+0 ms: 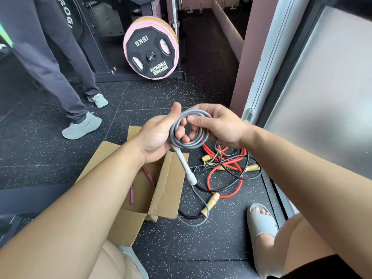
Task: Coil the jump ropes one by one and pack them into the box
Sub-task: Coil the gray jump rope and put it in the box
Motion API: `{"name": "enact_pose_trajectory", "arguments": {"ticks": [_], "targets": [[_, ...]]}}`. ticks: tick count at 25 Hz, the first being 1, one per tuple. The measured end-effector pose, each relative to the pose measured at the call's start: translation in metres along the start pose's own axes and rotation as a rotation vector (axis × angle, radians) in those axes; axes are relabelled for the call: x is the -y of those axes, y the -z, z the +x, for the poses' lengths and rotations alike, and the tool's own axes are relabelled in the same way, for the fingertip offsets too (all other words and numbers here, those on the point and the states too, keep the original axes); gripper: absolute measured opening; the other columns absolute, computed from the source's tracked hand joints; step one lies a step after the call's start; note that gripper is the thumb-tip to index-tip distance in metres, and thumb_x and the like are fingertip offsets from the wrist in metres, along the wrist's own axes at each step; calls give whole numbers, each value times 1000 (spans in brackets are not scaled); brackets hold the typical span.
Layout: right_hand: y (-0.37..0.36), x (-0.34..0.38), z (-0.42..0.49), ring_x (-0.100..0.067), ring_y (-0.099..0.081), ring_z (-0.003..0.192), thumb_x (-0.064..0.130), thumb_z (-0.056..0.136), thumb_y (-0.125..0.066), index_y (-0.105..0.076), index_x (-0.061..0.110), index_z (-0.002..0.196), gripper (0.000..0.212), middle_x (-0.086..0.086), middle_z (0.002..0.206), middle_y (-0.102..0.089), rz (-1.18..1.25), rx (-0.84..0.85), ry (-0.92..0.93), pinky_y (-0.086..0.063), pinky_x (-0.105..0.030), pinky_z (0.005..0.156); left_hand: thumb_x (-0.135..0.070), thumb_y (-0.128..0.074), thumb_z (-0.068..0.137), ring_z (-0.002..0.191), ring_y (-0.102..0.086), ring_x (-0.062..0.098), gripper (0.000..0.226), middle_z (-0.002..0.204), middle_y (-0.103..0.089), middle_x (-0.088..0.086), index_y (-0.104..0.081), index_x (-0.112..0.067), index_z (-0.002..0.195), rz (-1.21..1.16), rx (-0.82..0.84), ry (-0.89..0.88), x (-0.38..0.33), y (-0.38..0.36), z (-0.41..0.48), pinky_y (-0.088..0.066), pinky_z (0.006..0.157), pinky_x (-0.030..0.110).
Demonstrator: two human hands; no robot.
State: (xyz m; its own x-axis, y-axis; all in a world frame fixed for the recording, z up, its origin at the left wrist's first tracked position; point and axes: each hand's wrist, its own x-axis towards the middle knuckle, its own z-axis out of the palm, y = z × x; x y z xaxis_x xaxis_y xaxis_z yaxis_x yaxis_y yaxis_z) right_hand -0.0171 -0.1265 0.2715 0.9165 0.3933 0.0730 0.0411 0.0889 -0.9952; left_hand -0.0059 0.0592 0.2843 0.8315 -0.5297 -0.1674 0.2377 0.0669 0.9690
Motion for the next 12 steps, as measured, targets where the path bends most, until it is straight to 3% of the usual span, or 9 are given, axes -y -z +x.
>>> {"name": "enact_pose_trajectory", "arguments": {"ticks": [2,5,8,10,12], "targets": [[1,0,3,-11,-58,60,10,95,-62,-63,5,98,6,3,71,-65,-85,-88,8,-51,-25,59,-40,-54,89,61,-63,16,33,60,-54,-2,-57,-7,92,7,49,-2,-1,5,-1,-54,60,29],[2,1,5,-19,-53,57,13,79,-68,-66,11,91,12,-5,72,-65,-118,-120,-62,-43,-32,55,-18,-49,102,65,-67,17,26,63,-59,-1,-55,7,110,188,65,-49,4,2,1,-55,62,32],[1,3,5,-15,-42,45,8,69,-61,-63,10,85,17,-9,62,-53,51,-176,-114,-40,-22,39,-13,-39,106,60,-65,15,22,57,-56,-4,-55,-2,97,356,-6,-150,9,-12,3,-50,65,33],[-2,3,5,-21,-46,42,17,83,-64,-59,9,85,10,-16,60,-59,64,-117,-46,-34,-22,34,-20,-41,104,58,-63,16,23,54,-53,-5,-52,-9,88,322,-31,-171,13,-20,2,-48,65,33],[-5,0,5,-25,-53,38,32,93,-66,-54,8,81,30,-26,59,-63,-16,-99,3,-29,-25,31,-29,-45,96,60,-63,17,23,54,-53,-4,-50,-11,82,245,8,-155,17,-23,1,-49,65,32]]}}
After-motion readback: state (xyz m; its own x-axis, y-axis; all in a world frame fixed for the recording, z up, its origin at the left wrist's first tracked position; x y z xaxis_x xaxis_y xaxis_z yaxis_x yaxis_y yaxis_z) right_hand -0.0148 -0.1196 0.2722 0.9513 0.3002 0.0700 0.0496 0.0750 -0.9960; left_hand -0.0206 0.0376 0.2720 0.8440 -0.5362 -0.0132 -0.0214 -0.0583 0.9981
